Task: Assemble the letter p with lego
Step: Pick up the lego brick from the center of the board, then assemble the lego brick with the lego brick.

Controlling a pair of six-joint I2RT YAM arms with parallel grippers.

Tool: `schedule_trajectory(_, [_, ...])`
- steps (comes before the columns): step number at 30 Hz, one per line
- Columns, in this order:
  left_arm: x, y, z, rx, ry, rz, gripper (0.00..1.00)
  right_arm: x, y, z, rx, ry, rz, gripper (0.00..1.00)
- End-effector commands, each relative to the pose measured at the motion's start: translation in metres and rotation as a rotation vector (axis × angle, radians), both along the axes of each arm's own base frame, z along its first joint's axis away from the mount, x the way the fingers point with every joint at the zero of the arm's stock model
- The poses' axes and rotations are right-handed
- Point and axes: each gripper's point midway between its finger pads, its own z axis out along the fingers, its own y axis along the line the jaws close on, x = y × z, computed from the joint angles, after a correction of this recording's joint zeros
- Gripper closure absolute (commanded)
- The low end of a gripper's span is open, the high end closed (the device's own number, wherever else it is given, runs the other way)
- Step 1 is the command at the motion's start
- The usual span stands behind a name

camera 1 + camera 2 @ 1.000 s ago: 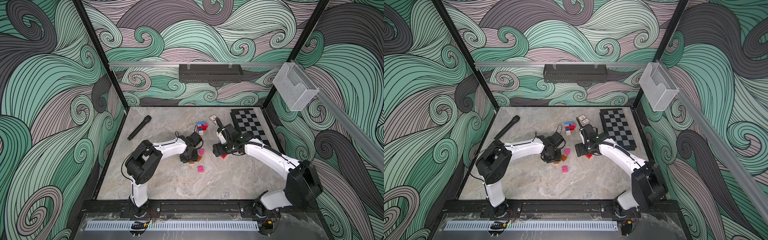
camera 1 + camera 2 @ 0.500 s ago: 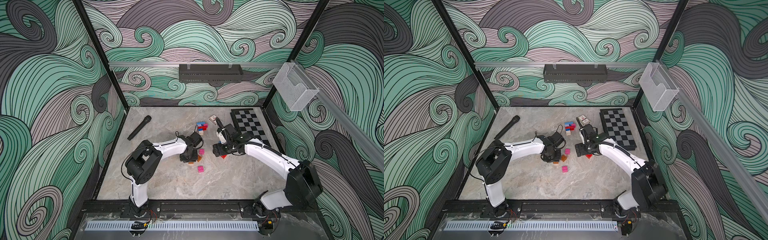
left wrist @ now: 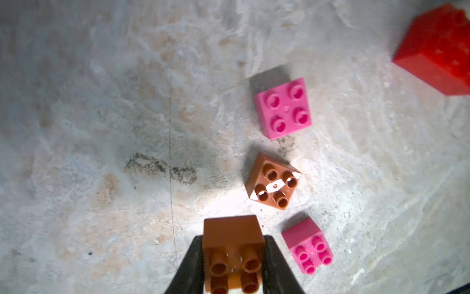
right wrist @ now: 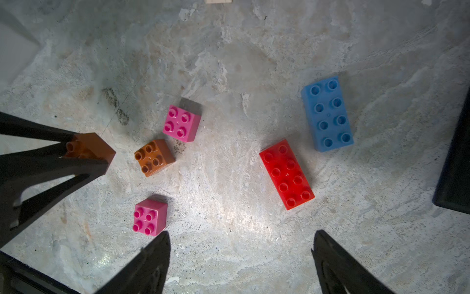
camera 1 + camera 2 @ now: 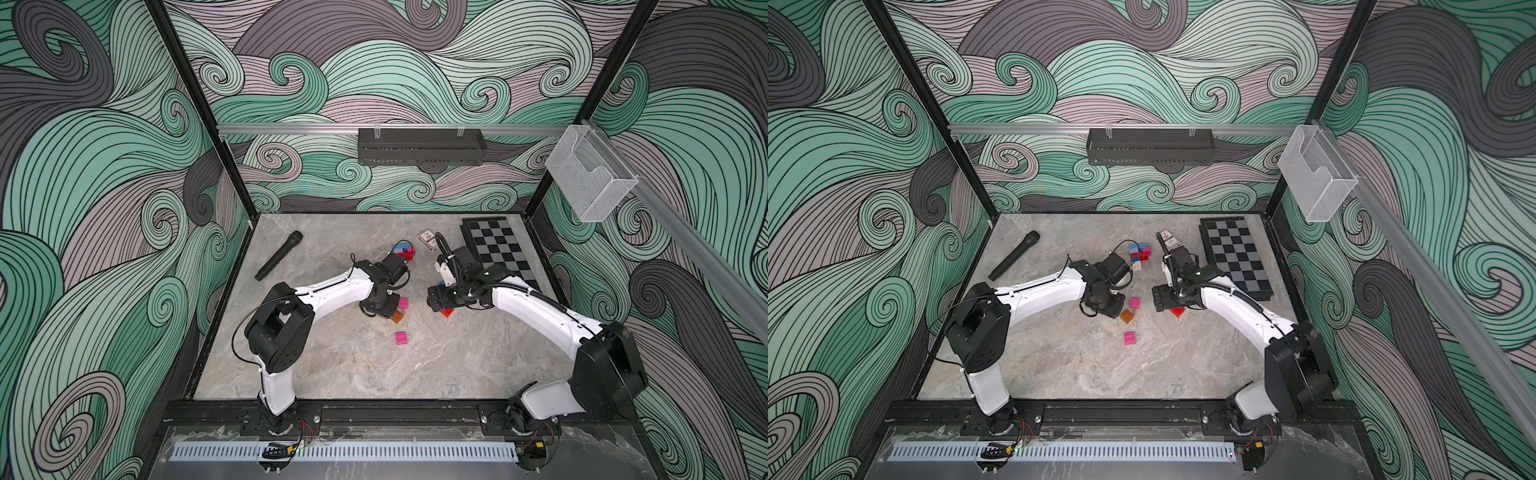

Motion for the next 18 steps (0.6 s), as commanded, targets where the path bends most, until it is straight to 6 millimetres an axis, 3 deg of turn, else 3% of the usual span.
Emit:
schedule_trajectory(1, [-0.01, -0.007, 0.019, -0.009, -0.014, -0.231, 0.73, -0.002, -0.009, 0.019, 0.054, -0.02, -0.048, 0.13])
schedule_trajectory(6, [-0.01, -0.024, 0.023, -0.068, -0.019, -0.336, 0.73, -0.004, -0.019, 0.024, 0.078, -0.019, -0.082, 0.13])
schedule_trajectory(18, [0.002, -0.044, 0.001, -0.074, 0.01, -0.313, 0.74, -0.006, -0.025, 0.022, 0.077, -0.013, -0.095, 0.13])
